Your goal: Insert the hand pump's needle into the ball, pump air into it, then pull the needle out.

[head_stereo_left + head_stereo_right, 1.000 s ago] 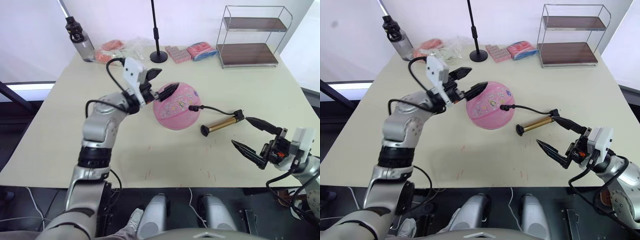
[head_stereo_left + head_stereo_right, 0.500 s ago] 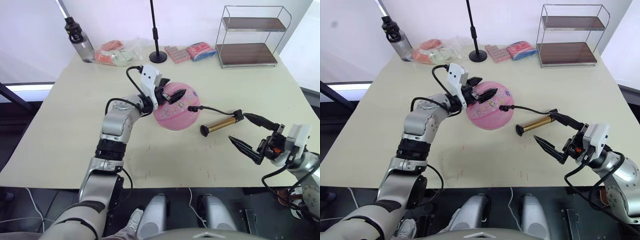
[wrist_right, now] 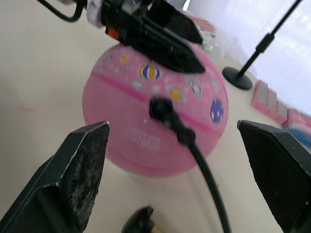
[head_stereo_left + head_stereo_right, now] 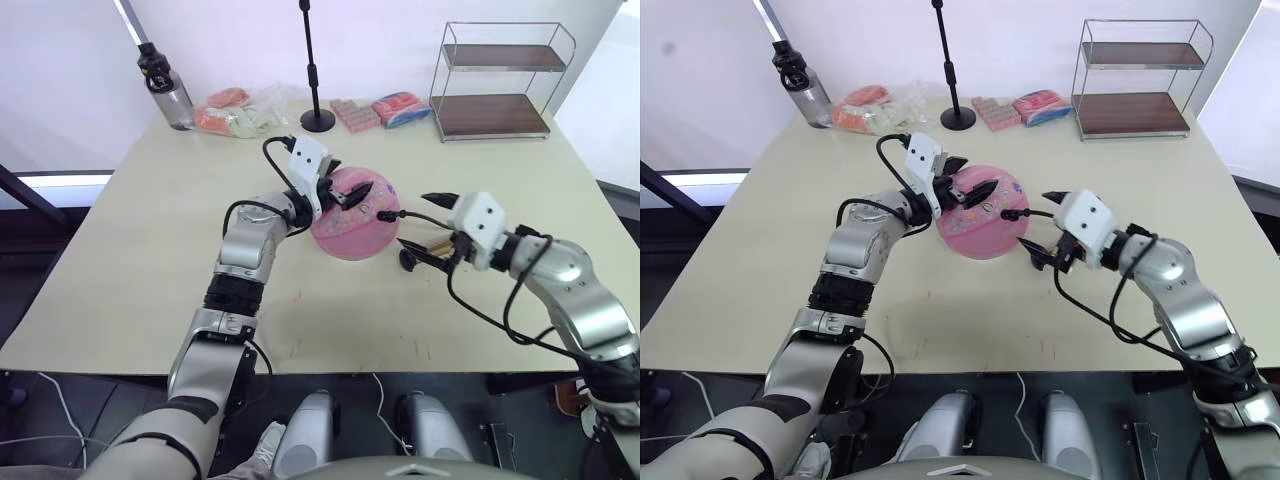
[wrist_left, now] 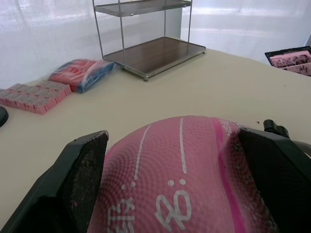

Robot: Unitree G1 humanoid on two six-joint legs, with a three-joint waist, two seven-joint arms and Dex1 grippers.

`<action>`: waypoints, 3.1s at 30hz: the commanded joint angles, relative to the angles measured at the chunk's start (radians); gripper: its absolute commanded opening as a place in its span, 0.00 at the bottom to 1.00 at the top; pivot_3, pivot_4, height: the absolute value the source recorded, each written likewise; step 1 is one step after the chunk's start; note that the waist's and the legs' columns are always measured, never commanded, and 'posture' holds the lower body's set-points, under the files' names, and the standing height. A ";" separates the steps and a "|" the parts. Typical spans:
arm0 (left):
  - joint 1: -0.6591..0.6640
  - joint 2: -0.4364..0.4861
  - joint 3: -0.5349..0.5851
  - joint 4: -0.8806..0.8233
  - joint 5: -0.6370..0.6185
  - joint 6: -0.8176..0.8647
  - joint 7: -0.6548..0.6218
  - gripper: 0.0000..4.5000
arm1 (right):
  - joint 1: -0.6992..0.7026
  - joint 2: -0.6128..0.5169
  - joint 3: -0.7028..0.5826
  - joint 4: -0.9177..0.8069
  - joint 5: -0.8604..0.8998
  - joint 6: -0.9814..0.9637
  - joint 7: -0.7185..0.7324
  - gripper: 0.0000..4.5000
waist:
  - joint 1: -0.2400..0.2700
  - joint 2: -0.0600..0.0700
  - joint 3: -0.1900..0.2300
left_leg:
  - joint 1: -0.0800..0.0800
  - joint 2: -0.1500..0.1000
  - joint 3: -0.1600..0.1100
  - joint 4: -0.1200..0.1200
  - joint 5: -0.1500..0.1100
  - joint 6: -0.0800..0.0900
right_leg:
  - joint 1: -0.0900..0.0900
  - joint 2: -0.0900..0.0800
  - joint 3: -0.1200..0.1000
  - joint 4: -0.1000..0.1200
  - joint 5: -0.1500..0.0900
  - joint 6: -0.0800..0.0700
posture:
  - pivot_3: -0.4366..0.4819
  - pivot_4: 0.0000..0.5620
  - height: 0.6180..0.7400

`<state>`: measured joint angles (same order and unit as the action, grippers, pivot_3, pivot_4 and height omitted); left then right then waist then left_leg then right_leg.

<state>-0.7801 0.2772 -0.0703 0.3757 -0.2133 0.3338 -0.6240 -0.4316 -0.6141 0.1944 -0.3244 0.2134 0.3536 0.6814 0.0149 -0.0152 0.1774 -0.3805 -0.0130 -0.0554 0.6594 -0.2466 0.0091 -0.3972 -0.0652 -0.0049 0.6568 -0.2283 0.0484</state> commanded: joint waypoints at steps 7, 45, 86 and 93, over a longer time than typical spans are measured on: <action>0.051 -0.040 -0.038 0.083 0.052 0.010 0.003 1.00 | -0.185 -0.020 0.147 0.088 -0.192 -0.034 0.101 0.98 | 0.000 -0.002 -0.002 | -0.001 0.000 -0.004 0.005 0.000 0.000 | 0.002 0.000 -0.004 0.001 -0.002 0.003 | 0.48 0.27 1.00; 0.083 -0.101 -0.044 0.156 0.120 -0.047 0.081 1.00 | -0.090 0.138 -0.033 0.151 -0.142 -0.005 0.125 0.02 | 0.009 -0.002 -0.002 | -0.004 -0.002 -0.009 0.007 0.000 0.000 | 0.004 -0.002 -0.006 -0.001 -0.001 0.002 | 0.48 0.27 1.00; 0.063 -0.145 -0.085 0.463 0.178 -0.236 0.177 1.00 | -0.008 -0.179 -0.249 -0.107 0.143 0.273 0.180 0.02 | -0.002 0.010 -0.031 | 0.001 -0.019 -0.043 0.001 -0.006 0.002 | 0.029 -0.021 -0.009 -0.017 -0.015 0.015 | 0.48 0.27 1.00; 0.061 -0.143 -0.069 0.392 0.160 -0.264 0.134 1.00 | 0.059 -0.169 -0.224 0.011 0.003 0.065 0.117 0.02 | 0.000 0.014 -0.034 | 0.001 -0.020 -0.035 -0.006 0.003 0.003 | 0.026 -0.020 -0.014 -0.014 -0.014 0.017 | 0.48 0.27 1.00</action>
<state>-0.7952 0.1300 -0.1028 0.6721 -0.1018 0.0086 -0.4858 -0.3601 -0.7812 -0.0114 -0.3051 0.2360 0.4746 0.8137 0.0149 -0.0012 0.1434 -0.3796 -0.0329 -0.0887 0.6524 -0.2428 0.0122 -0.3709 -0.0851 -0.0182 0.6421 -0.2407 0.0687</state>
